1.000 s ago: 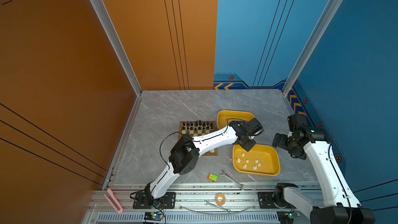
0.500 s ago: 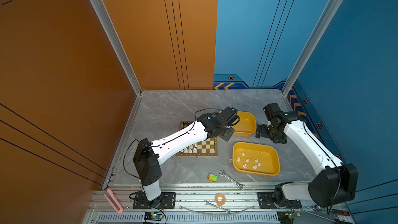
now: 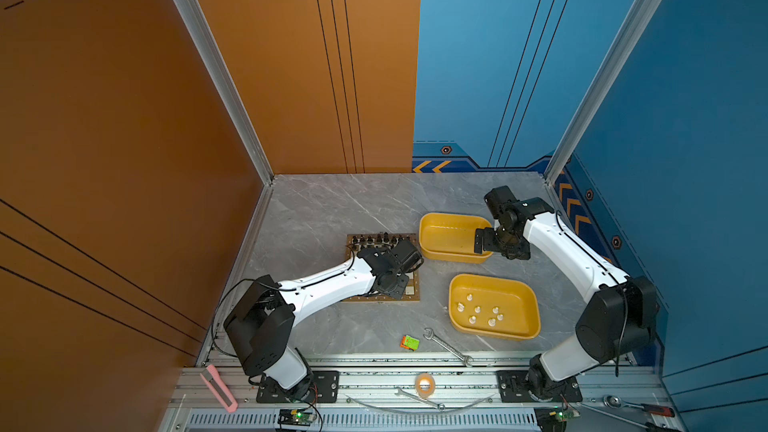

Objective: Set up the chess pieces on the board
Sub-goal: 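Carry the white piece to the board with the left gripper while the right gripper moves, then lower the white piece onto a nearest-rank square and open the left gripper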

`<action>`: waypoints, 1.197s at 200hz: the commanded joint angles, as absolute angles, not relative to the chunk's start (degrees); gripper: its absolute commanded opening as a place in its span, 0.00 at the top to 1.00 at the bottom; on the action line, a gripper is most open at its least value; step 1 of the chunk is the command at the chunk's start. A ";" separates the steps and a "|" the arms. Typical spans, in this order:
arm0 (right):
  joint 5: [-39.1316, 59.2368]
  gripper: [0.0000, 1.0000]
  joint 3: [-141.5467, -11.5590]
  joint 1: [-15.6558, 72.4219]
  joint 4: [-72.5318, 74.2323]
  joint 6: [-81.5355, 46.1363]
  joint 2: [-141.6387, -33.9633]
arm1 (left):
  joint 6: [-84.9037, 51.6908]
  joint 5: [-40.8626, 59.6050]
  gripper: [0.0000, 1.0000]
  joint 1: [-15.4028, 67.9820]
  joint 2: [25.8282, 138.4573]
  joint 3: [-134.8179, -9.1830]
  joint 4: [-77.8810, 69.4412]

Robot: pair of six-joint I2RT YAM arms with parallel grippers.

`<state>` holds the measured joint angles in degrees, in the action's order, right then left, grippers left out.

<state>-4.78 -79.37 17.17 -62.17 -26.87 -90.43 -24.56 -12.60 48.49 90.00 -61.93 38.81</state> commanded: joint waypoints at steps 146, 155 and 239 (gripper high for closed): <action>-6.61 0.00 -82.12 18.07 -63.81 -27.38 -91.48 | -25.92 -8.84 1.00 46.01 88.31 -55.34 34.10; -6.65 0.00 -82.03 18.08 -63.81 -27.35 -91.39 | -25.93 -8.86 1.00 46.13 88.28 -55.46 34.10; -6.53 0.00 -81.57 18.07 -63.81 -26.90 -91.47 | -26.26 -8.83 0.76 46.97 88.49 -56.24 34.10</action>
<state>-4.84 -80.64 17.69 -62.15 -26.87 -91.05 -25.91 -9.34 46.37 89.03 -56.25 33.85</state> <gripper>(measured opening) 0.997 0.229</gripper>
